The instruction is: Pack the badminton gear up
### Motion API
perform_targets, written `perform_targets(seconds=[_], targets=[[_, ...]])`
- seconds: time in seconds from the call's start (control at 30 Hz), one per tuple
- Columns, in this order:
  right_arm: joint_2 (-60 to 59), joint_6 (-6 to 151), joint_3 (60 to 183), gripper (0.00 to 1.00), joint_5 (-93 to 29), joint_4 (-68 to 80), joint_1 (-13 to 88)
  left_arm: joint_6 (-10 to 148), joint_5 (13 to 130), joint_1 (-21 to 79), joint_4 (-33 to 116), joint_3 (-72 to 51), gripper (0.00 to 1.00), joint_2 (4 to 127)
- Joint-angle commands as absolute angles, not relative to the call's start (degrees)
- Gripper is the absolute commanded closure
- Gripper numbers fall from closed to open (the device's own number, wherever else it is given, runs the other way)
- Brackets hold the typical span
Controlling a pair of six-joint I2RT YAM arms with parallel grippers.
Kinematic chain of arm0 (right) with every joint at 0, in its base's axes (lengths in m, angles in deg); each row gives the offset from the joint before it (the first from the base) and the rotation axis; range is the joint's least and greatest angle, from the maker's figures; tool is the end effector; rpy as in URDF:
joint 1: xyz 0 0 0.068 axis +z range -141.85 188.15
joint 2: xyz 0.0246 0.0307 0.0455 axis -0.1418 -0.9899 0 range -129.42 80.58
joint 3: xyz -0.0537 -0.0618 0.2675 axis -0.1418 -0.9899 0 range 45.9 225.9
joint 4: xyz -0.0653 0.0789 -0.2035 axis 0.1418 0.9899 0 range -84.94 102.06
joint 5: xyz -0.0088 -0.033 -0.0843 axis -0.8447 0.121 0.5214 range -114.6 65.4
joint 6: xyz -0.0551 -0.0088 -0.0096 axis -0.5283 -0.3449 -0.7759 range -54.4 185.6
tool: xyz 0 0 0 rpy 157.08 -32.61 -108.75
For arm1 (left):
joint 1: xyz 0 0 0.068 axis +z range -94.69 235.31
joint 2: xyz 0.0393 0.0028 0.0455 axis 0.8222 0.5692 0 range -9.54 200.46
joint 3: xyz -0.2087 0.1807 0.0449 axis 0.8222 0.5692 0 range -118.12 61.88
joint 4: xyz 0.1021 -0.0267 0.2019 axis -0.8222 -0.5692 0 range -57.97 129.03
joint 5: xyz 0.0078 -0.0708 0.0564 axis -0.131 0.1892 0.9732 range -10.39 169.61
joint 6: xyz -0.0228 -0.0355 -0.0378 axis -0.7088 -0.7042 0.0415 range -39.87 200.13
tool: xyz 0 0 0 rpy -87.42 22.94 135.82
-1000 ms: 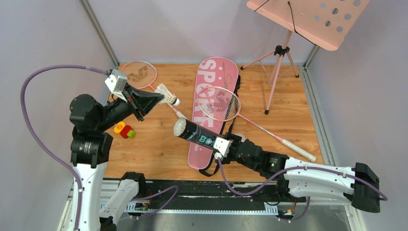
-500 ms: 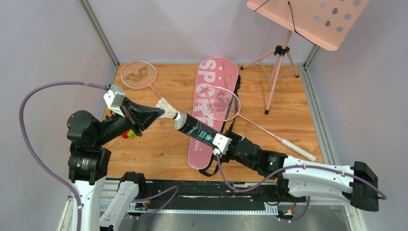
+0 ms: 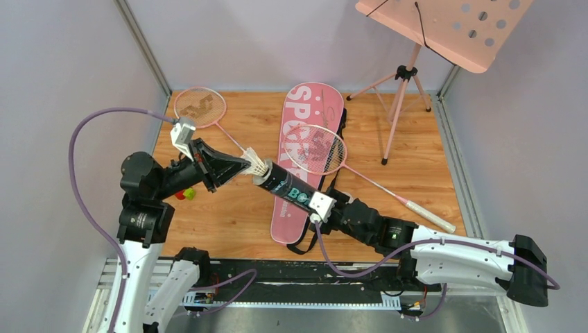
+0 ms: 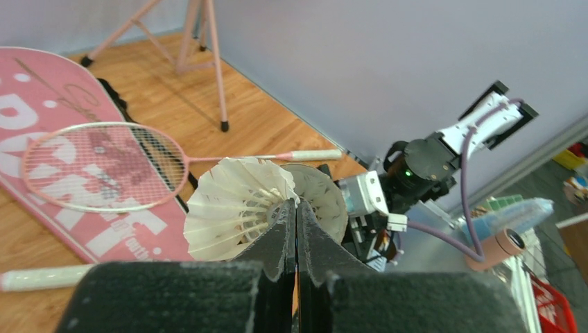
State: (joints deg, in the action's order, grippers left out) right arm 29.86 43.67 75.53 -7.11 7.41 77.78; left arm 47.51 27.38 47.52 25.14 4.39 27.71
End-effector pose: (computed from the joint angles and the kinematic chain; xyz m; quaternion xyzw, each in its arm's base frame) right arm 0.0694 0.1526 0.2598 -0.5340 0.6361 0.1031 0.5474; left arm 0.0720 -0.0414 0.4169 0.1915 0.6554 -0.5065 0.5265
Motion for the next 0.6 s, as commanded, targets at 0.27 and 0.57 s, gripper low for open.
perform_targets(seconds=[0.27,0.57], targets=[[30.4,44.2,78.3,0.61,-7.3,2.2,78.5,50.3,35.9,32.0,23.4,3.5,1.0,32.3],[31.6,43.9,77.6,0.62,-7.7,1.2,78.8,50.2,41.5,25.2,23.0,6.2,1.0,32.9]])
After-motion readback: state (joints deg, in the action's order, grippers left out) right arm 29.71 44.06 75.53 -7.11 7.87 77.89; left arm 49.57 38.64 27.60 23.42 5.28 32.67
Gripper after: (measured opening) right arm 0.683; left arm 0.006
